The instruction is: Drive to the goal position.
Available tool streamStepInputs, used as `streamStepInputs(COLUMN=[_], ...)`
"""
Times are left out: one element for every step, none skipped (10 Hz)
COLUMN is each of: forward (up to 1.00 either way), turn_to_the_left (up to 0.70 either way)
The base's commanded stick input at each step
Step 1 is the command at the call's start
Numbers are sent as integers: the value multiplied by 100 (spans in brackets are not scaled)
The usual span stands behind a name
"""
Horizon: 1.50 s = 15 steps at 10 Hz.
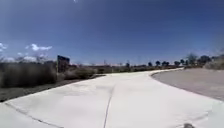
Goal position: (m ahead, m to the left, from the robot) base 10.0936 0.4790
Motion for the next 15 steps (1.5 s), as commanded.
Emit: streamStepInputs(forward=[85, 85, 85, 85, 85, 85, 85, 85, 85, 85, 85, 85, 85, 85, 85], turn_to_the_left=[-33, -25, -17, -9, -1, 0, 0, 0, 0, 0, 0, 0, 0, 0, 0])
